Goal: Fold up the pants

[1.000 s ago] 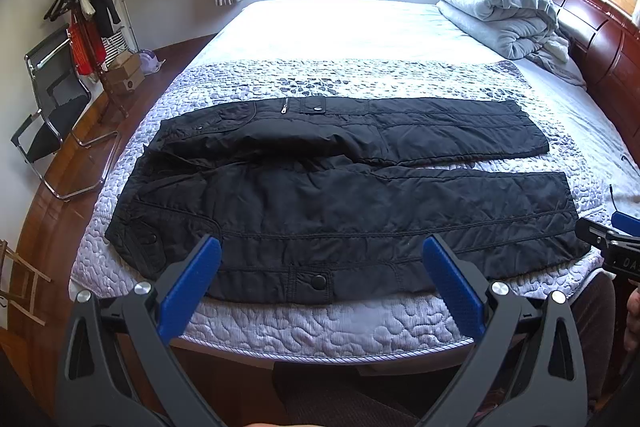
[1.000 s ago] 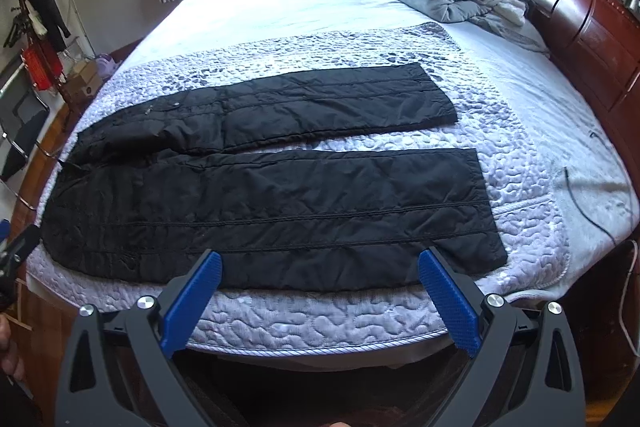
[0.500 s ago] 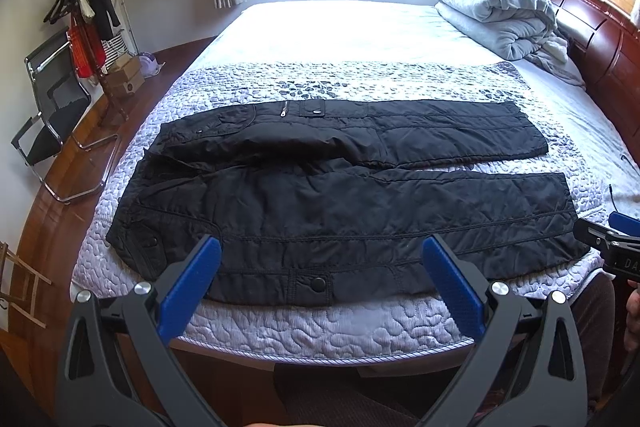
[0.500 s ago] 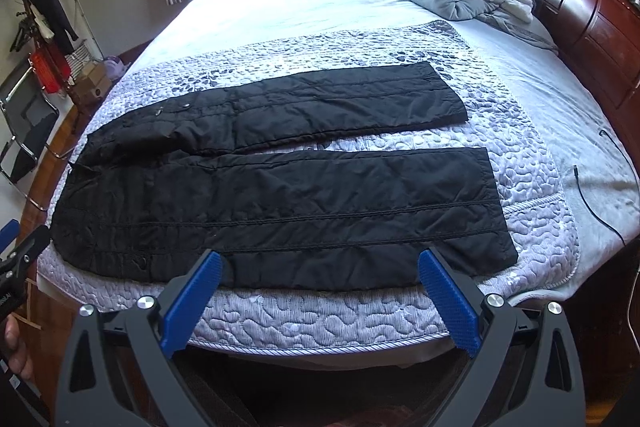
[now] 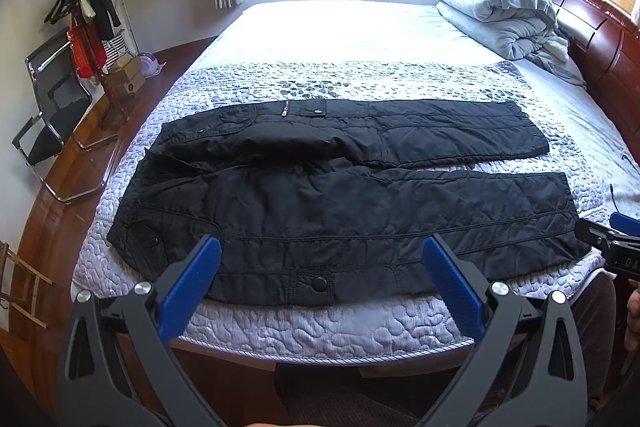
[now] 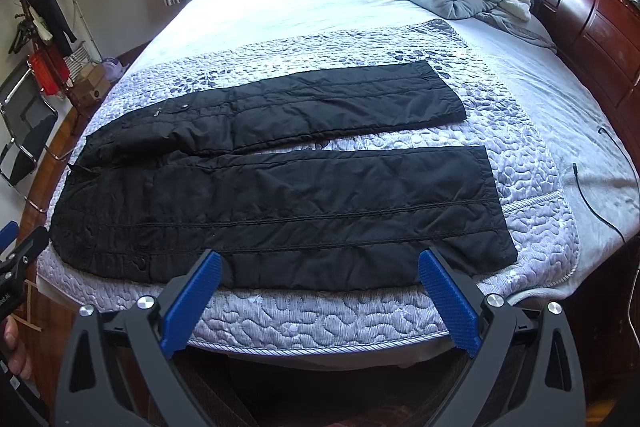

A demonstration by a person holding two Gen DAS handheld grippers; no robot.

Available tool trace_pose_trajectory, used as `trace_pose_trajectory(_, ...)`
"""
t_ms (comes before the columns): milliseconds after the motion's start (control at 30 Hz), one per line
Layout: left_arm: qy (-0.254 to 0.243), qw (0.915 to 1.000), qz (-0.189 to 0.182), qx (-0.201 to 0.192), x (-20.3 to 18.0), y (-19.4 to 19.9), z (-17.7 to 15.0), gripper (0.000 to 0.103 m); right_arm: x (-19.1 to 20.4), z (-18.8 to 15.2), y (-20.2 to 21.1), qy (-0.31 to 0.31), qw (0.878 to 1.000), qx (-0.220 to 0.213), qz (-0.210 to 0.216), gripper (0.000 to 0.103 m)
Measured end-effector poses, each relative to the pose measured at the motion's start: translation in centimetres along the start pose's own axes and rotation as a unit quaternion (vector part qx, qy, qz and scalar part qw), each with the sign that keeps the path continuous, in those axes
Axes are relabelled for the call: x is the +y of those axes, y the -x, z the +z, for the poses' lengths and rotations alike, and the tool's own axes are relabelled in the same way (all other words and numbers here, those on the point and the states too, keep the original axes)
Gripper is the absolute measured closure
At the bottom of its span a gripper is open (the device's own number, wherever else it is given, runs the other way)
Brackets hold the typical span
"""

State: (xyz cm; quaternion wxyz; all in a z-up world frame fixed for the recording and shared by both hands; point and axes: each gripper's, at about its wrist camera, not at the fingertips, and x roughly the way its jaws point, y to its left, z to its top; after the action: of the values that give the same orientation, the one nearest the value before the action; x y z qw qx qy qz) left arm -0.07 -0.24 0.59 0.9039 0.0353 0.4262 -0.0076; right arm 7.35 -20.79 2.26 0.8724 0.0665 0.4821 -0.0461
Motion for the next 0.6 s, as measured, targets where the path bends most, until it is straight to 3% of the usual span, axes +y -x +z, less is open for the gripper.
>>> trace_pose_trajectory(600,0.002,1.0000,-0.001,-0.001,0.20,0.12,-0.20,0.002,0.08,-0.16,0.03,0.003,1.000,0.002,-0.001,0.004)
